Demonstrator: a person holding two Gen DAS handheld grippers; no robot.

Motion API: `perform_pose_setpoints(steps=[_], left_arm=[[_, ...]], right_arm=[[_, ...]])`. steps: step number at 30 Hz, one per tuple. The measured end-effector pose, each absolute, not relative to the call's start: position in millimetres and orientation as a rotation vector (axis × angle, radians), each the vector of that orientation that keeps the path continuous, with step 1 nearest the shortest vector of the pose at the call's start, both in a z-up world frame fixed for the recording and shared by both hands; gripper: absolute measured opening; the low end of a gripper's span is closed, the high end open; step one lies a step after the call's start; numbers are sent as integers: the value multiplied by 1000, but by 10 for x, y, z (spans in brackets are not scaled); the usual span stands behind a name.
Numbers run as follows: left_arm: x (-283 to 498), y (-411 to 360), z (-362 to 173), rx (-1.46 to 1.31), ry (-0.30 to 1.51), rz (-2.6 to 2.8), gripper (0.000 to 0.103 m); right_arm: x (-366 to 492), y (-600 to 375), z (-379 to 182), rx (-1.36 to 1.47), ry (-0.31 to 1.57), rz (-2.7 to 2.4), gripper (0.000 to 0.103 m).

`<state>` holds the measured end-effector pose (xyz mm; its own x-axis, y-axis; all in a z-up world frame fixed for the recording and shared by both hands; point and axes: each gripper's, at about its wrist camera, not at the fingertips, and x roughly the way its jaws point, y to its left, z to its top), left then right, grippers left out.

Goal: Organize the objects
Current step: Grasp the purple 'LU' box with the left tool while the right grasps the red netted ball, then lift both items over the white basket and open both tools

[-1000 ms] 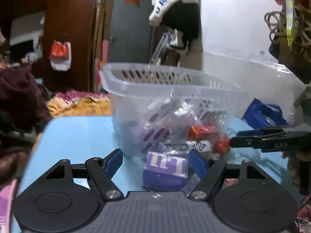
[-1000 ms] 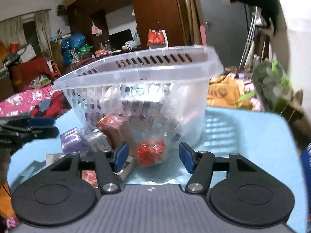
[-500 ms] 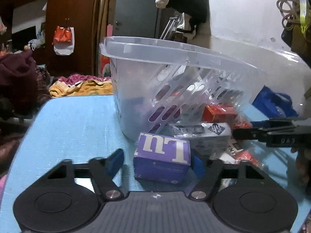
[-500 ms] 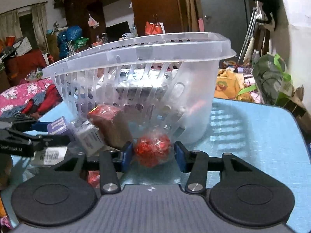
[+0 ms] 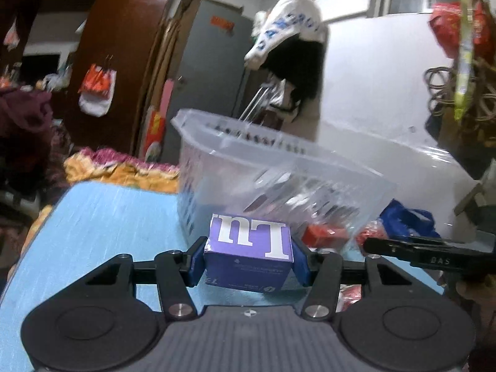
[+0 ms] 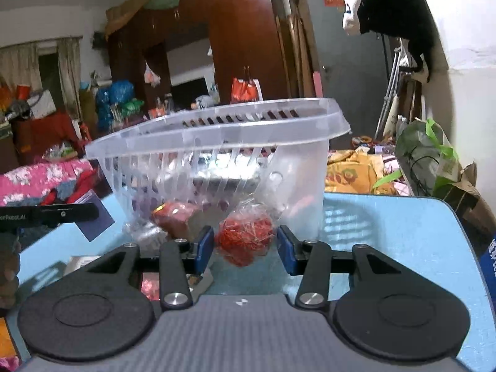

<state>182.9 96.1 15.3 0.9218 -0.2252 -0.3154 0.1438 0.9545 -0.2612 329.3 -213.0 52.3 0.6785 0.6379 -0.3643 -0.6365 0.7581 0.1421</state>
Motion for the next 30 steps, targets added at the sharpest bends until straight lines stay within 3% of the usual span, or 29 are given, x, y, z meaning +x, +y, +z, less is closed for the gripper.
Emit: perform_pose_setpoints(steps=[23, 30], left_arm=[[1473, 949, 260, -220, 121, -272, 58], [1706, 920, 977, -273, 42, -277, 58]], right_arm=[[2908, -2151, 580, -17, 107, 770, 48], [2941, -1815, 1254, -52, 29, 718, 48]])
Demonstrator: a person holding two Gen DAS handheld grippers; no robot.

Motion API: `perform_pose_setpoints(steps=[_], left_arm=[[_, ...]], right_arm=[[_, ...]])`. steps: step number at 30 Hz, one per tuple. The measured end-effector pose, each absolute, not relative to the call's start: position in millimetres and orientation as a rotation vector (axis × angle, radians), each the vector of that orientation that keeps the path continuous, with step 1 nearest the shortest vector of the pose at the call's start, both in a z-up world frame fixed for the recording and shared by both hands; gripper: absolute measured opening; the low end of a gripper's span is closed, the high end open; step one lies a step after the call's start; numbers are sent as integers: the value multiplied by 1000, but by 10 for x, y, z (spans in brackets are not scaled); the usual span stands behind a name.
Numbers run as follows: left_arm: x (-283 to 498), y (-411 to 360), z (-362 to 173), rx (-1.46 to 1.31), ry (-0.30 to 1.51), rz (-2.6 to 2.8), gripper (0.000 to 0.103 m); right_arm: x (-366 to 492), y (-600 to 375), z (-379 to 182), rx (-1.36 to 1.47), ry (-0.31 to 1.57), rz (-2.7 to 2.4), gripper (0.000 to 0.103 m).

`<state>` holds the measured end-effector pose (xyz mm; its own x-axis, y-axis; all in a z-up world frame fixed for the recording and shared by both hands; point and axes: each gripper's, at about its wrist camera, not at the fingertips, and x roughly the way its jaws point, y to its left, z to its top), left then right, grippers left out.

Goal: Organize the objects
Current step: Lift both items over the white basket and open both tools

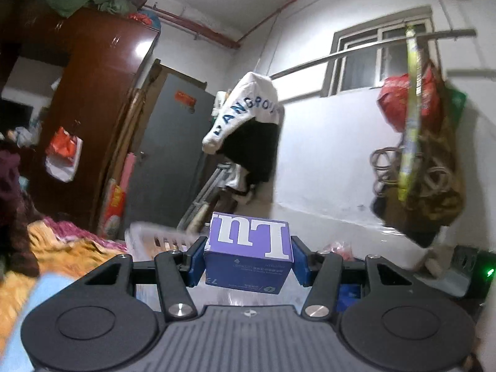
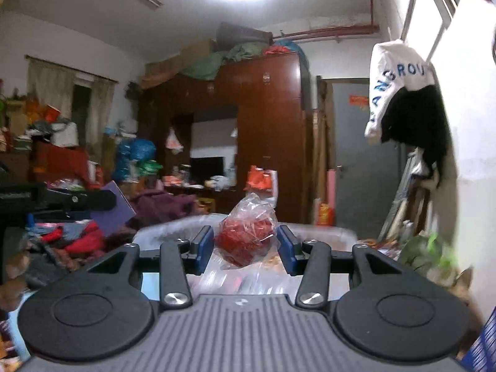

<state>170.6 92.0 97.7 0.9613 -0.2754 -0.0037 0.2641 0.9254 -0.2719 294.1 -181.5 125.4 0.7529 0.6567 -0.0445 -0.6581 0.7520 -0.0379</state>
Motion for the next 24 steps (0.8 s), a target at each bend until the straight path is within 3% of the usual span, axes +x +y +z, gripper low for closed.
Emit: perform_pose_setpoints(steps=[4, 5, 6, 7, 10, 17, 24], left_arm=[[2322, 789, 1253, -240, 168, -203, 61], [2440, 758, 1244, -228, 193, -169, 72], [2572, 721, 1231, -210, 230, -122, 79], [2655, 702, 1212, -198, 260, -93, 82], [2537, 689, 1141, -204, 251, -117, 81], [1775, 536, 794, -118, 269, -189, 87], [1812, 469, 293, -116, 434, -170, 87]], right_arm=[[3412, -1549, 1605, -63, 129, 661, 49], [3531, -1508, 1613, -68, 169, 661, 51], [3615, -1464, 1610, -71, 196, 656, 58], [3671, -1425, 1583, -94, 218, 639, 81], [3531, -1443, 1515, -142, 167, 548, 103], [2969, -1917, 1274, -33, 206, 679, 103], [3323, -1496, 790, -37, 534, 662, 102]])
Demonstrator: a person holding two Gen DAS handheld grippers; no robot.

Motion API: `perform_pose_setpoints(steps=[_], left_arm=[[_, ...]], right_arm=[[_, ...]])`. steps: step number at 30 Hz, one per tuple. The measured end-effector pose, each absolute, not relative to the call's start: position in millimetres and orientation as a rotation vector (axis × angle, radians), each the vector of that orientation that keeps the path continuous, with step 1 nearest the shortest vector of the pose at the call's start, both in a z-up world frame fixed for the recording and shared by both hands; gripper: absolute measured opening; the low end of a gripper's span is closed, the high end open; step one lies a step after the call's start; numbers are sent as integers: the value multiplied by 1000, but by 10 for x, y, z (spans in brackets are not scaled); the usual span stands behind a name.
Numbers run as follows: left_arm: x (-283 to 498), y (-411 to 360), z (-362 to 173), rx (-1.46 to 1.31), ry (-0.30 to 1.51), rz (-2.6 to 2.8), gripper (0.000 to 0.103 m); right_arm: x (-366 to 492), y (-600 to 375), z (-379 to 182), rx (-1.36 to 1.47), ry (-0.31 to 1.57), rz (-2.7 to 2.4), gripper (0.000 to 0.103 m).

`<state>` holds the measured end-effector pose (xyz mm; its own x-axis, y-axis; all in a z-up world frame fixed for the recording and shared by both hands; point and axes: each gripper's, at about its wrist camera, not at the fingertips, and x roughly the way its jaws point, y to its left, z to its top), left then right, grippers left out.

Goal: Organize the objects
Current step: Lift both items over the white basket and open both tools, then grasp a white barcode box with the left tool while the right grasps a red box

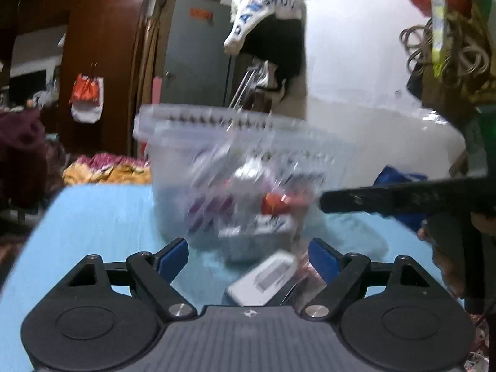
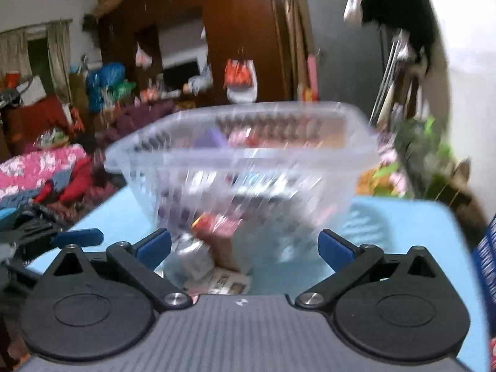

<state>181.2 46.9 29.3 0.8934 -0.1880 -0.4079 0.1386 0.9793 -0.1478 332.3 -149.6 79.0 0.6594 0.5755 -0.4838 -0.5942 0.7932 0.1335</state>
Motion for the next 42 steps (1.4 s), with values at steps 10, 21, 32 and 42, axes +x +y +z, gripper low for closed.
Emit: perform_pose_setpoints(steps=[10, 21, 32, 42], left_arm=[[1680, 634, 131, -169, 449, -190, 87], [1652, 555, 64, -123, 452, -109, 88], [1656, 651, 51, -124, 483, -34, 87], [1714, 505, 51, -66, 521, -45, 87]], right_arm=[[3451, -1188, 550, 27, 621, 672, 60], [3267, -1876, 608, 18, 556, 607, 47], [3430, -1351, 603, 62, 575, 656, 60], [3389, -1333, 591, 1, 570, 614, 59]])
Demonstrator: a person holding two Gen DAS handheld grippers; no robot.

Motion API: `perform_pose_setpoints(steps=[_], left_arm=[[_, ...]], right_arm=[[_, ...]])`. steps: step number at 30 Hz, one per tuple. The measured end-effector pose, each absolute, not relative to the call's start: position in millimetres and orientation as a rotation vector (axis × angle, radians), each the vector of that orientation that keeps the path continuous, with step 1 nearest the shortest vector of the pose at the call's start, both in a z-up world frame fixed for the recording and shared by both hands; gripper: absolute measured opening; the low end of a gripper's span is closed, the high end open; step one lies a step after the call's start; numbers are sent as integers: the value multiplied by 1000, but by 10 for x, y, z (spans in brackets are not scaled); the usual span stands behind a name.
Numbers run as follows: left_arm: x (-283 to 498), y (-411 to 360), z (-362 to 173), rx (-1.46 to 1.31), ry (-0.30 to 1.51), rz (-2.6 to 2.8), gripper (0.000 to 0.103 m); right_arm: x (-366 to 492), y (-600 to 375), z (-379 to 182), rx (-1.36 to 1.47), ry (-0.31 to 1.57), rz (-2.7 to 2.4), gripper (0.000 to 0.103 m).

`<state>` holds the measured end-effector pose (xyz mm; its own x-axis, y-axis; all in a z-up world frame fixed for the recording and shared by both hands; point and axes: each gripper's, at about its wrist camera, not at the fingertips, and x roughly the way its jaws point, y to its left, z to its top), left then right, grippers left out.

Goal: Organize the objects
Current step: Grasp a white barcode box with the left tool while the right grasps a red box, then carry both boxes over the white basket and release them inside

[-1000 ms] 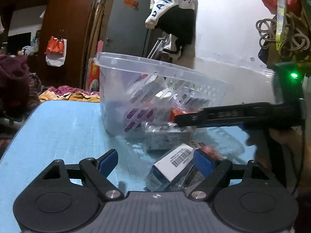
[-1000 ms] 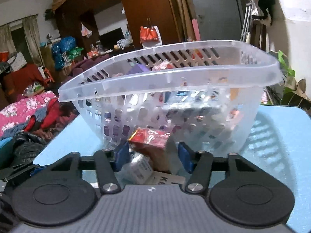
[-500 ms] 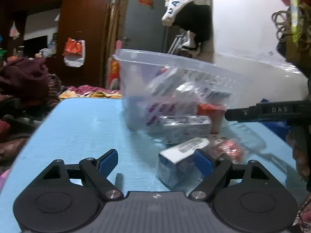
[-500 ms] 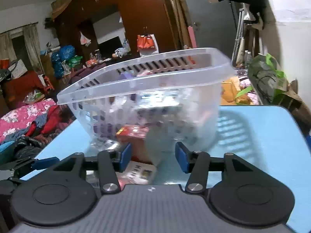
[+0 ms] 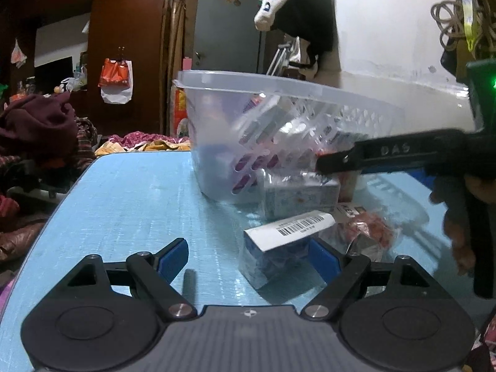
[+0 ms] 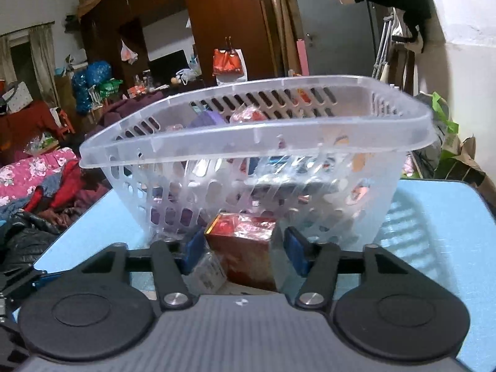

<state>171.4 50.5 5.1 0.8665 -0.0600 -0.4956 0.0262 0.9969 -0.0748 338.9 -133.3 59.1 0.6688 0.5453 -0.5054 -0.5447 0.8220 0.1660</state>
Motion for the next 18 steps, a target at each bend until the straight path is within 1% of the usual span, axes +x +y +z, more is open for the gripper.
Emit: perform_pose_setpoints(steps=[8, 9, 10, 11, 12, 18], left_arm=[[1810, 370, 58, -45, 563, -14, 87], [1820, 362, 59, -47, 566, -13, 86], [1822, 352, 59, -45, 566, -16, 78], [1810, 346, 61, -48, 558, -32, 56], [1803, 342, 63, -53, 556, -51, 47], [1642, 264, 43, -5, 464, -108, 45]], right_arm=[[3277, -1674, 704, 2, 533, 592, 59], [3263, -1707, 709, 7, 532, 595, 59], [3253, -1741, 717, 10, 529, 593, 59], [3252, -1771, 722, 13, 525, 593, 59], [3249, -1792, 725, 16, 523, 595, 59], [3168, -1893, 715, 13, 490, 622, 59]])
